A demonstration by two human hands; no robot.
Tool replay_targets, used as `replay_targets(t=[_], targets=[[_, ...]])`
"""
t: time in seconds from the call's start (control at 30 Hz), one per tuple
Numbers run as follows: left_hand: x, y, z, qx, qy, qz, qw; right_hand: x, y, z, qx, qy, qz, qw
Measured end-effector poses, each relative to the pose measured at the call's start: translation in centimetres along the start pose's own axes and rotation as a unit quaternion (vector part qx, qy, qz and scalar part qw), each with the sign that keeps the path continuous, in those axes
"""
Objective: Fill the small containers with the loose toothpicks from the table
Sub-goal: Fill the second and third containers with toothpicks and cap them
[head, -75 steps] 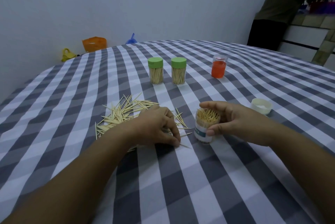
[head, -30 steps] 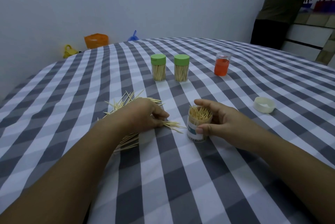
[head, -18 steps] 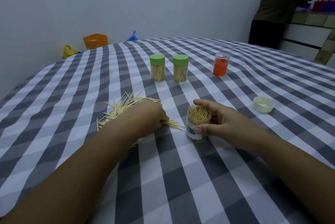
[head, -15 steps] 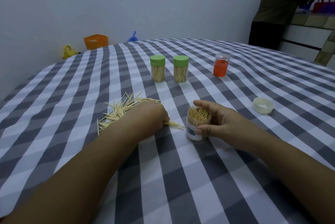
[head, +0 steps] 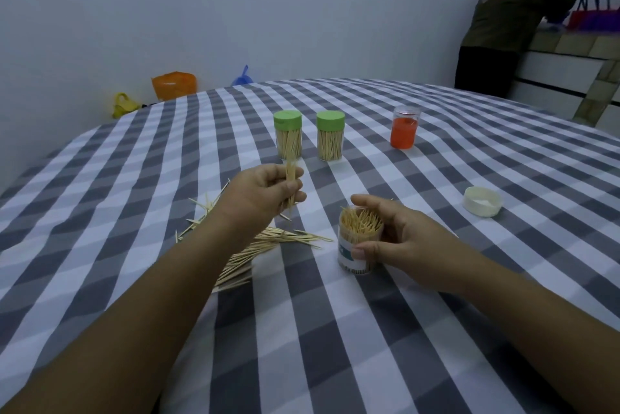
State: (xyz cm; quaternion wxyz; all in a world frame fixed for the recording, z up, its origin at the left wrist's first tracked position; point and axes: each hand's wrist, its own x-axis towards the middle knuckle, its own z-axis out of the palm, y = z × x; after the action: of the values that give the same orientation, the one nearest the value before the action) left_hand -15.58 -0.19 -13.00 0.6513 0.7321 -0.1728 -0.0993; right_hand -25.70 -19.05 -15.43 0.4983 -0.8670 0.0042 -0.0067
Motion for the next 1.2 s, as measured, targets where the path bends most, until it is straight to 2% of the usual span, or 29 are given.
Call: replay_targets(t=[0.1, 0.23, 0.4, 0.53, 0.67, 0.9, 1.07, 1.2], targets=[[-0.1, 0.5, 0.3, -0.142, 0.002, -0.041, 0.989, 0.2, 0.1, 0.6, 0.004, 0.005, -0.006, 1.000], [-0.4, 1.1, 0.9, -0.266, -0.003, -0.043, 0.963, 0.3, 0.3, 1.0, 0.014, 0.005, -0.013, 1.000], [-1.6, 1.6, 2.4, -0.327, -0.035, -0.013, 0.944, 0.2, 0.2, 1.0, 0.011, 0.004, -0.015, 1.000], [-2.2, 1.0, 3.7, -0.276, -0.040, 0.007, 0.960, 0.1, 0.0, 0.9, 0.010, 0.002, -0.022, 1.000], [-2.5, 0.0, 4.2, -0.114, -0.054, 0.017, 0.992, 0.0, 0.0, 0.9, 0.024, 0.000, -0.036, 0.999], [-2.6, -0.1, 4.2, -0.053, -0.042, 0.054, 0.996, 0.0, 0.0, 0.7, -0.004, 0.001, -0.040, 0.999], [-2.5, 0.0, 4.4, -0.016, -0.034, 0.044, 0.998, 0.0, 0.2, 0.7, 0.008, -0.003, -0.041, 0.999], [-2.3, 0.0, 4.1, 0.040, -0.072, 0.015, 0.997, 0.1, 0.1, 0.7, 0.004, -0.002, -0.048, 0.999]])
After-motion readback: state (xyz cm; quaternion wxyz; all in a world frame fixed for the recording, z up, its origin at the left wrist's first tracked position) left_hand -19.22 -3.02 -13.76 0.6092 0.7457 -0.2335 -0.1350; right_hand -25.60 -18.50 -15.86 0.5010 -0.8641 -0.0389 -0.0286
